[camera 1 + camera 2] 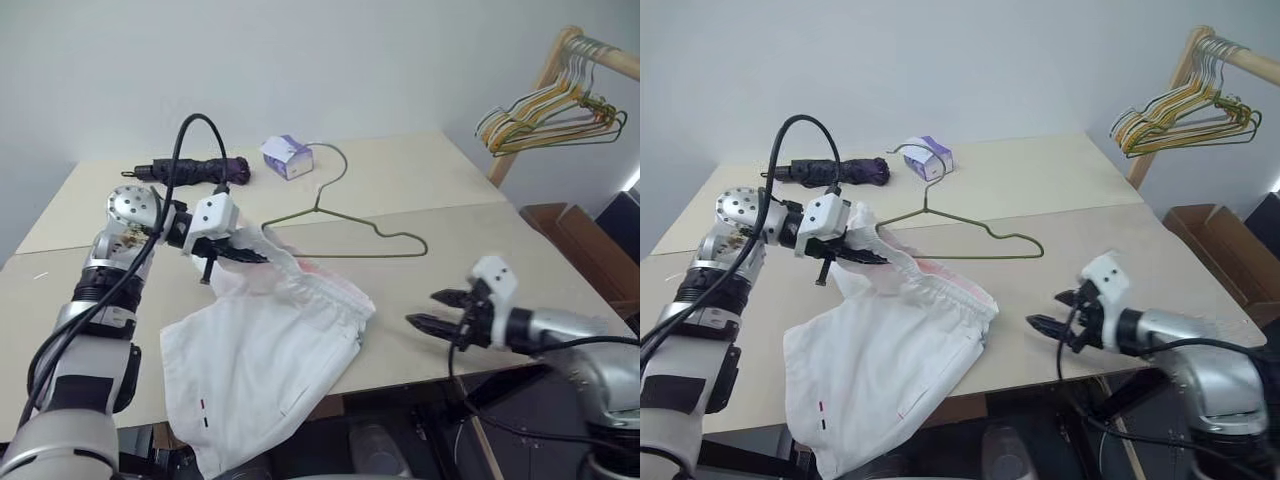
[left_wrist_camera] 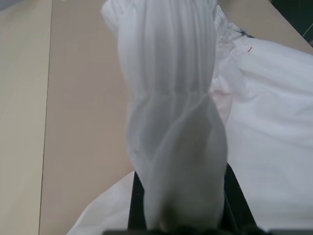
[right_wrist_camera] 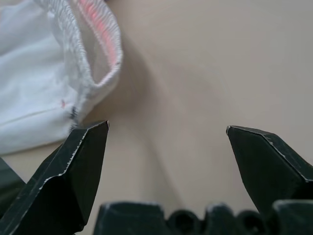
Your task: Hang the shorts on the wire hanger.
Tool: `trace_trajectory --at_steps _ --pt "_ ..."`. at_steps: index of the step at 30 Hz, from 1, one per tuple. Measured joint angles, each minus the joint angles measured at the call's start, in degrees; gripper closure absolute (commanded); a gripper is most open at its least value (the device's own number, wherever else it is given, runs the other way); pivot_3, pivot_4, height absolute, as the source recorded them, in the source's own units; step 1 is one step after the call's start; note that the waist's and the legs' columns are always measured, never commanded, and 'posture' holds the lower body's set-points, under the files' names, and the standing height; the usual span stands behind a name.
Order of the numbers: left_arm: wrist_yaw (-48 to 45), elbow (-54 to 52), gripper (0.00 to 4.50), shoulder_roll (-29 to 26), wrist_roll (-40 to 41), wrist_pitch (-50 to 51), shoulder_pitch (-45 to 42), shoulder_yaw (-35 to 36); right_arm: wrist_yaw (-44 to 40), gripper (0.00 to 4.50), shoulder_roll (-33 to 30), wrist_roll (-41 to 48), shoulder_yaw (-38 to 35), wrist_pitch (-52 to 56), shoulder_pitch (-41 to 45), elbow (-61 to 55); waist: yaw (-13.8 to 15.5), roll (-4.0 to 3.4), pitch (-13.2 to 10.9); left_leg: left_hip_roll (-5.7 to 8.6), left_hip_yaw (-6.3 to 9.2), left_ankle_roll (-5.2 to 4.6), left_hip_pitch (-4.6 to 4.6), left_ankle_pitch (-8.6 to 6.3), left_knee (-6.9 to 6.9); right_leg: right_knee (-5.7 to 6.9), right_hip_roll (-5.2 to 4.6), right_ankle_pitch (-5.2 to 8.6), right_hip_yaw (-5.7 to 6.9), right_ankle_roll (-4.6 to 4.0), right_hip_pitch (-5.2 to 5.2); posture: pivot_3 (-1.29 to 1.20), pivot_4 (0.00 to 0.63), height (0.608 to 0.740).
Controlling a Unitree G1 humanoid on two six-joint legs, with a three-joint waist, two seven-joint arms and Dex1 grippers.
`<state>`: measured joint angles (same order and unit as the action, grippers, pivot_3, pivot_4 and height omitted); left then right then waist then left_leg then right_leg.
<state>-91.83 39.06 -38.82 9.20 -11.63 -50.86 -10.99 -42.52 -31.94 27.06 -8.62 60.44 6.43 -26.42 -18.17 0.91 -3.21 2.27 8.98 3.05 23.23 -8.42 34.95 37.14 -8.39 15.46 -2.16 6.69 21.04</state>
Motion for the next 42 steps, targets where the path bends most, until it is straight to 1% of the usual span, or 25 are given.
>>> trace_trajectory --at_steps 2,4,8,12,15,18,19,21,23,24,27,32,35,37,42 --pt "0.02 -0.1 4.5 0.09 -0.02 0.38 0.02 0.05 2.95 0.03 5.27 1.92 1.97 2.91 1.73 0.02 -0.04 -0.01 0.0 0.01 0.0 -0.01 -0.02 0.0 0.0 0.01 0.0 0.0 -0.01 0.01 0.0 -0.26 0.0 0.74" --pt "0.03 -0.35 4.5 0.25 -0.04 0.46 0.03 0.05 5.0 0.03 7.59 3.28 4.14 4.58 3.5 0.02 0.11 -0.02 0.01 0.01 0.04 -0.01 -0.01 0.01 0.0 0.0 0.0 0.0 0.0 0.01 -0.01 -0.25 0.0 0.74" --pt "0.04 -0.41 4.5 0.23 -0.07 0.59 0.06 0.42 7.63 0.03 9.01 3.54 6.16 6.41 4.97 1.92 0.6 -0.02 0.01 0.04 0.07 -0.01 0.02 0.01 -0.01 -0.02 0.0 0.0 0.01 0.01 0.0 -0.25 0.0 0.74" --pt "0.07 -0.83 4.5 0.23 -0.08 0.67 0.14 0.76 8.45 0.03 9.13 3.57 8.11 7.67 5.72 4.37 0.87 -0.02 0.01 0.04 0.07 -0.02 -0.02 0.01 -0.01 0.01 0.01 -0.01 0.0 0.01 0.0 -0.24 0.0 0.74" --pt "0.2 -1.28 4.5 0.22 -0.09 0.85 0.2 0.85 8.85 0.55 9.75 3.77 8.07 7.67 5.8 5.43 1.02 -0.02 0.01 0.03 0.08 -0.02 -0.03 0.01 -0.01 0.01 0.01 -0.01 0.0 0.01 -0.01 -0.24 0.0 0.74" --pt "0.46 -1.88 4.5 0.22 -0.09 1.19 0.7 0.93 9.43 1.49 12.19 4.87 7.64 7.63 6.35 6.96 1.06 -0.02 0.01 0.03 0.08 -0.02 -0.04 0.01 -0.01 0.02 0.01 -0.01 0.0 0.02 -0.01 -0.24 0.0 0.74" --pt "0.54 -2.16 4.5 0.22 -0.08 1.31 0.96 0.93 9.79 1.94 12.85 5.11 7.7 7.5 6.47 7.08 1.1 -0.02 0.01 0.03 0.08 -0.02 -0.04 0.01 -0.02 0.02 0.01 -0.01 0.0 0.02 -0.01 -0.24 0.0 0.74" --pt "0.73 -2.2 4.5 0.23 -0.09 1.65 1.44 0.93 10.7 2.55 14.38 5.37 7.66 7.2 6.86 7.46 1.2 -0.02 0.01 0.04 0.08 -0.02 -0.03 0.02 -0.01 0.01 0.02 -0.01 0.0 0.02 0.0 -0.24 0.0 0.74" --pt "0.84 -2.22 4.5 0.23 -0.08 1.69 1.47 0.93 11.22 3.14 14.8 5.7 7.66 7.15 6.86 7.46 1.51 -0.02 0.02 0.04 0.08 -0.02 -0.03 0.01 -0.01 0.01 0.02 -0.01 0.0 0.02 -0.01 -0.24 0.0 0.74" --pt "0.88 -2.22 4.5 0.23 -0.09 1.7 1.47 0.94 11.35 3.52 14.77 5.71 7.62 7.15 6.86 7.46 1.58 -0.02 0.02 0.04 0.08 -0.02 -0.03 0.02 -0.01 0.0 0.02 -0.01 -0.01 0.02 -0.01 -0.24 0.0 0.74" --pt "1.0 -2.23 4.5 0.23 -0.09 1.75 1.47 0.94 11.17 4.47 13.15 5.8 7.42 6.87 6.68 7.45 1.75 -0.02 0.01 0.05 0.08 -0.02 -0.01 0.01 0.0 -0.01 0.01 -0.01 0.0 0.02 -0.01 -0.24 0.0 0.74" --pt "0.1 -3.13 4.5 -0.43 -0.03 2.07 2.69 0.66 9.92 4.47 9.27 6.4 5.09 5.13 6.03 7.18 1.52 -0.03 0.02 0.04 0.07 -0.02 -0.03 0.01 -0.02 0.0 0.02 -0.01 -0.01 0.03 0.01 -0.25 0.0 0.74" --pt "-0.37 -4.23 4.5 -3.41 0.16 1.3 4.68 -2.94 8.37 4.47 6.36 7.19 3.61 3.48 6.01 7.16 1.29 -0.03 0.02 0.03 0.05 -0.02 -0.06 0.01 -0.04 0.02 0.02 -0.01 -0.05 0.02 0.0 -0.25 0.0 0.74" --pt "-0.47 -4.06 4.5 -4.42 0.18 -0.01 5.67 -4.74 7.5 4.47 4.62 7.76 3.23 2.82 6.25 7.27 1.53 -0.03 0.02 0.03 0.05 -0.02 -0.06 0.01 -0.01 0.01 0.02 -0.02 -0.05 0.02 -0.01 -0.25 0.0 0.74" --pt "-0.42 -1.85 4.5 -4.33 -0.93 -3.78 5.66 -5.39 6.27 4.47 2.73 8.13 3.27 2.11 6.9 8.21 1.91 -0.03 0.02 0.04 0.05 -0.03 0.0 0.01 -0.01 -0.04 0.02 -0.02 -0.03 0.03 -0.01 -0.25 0.0 0.74"
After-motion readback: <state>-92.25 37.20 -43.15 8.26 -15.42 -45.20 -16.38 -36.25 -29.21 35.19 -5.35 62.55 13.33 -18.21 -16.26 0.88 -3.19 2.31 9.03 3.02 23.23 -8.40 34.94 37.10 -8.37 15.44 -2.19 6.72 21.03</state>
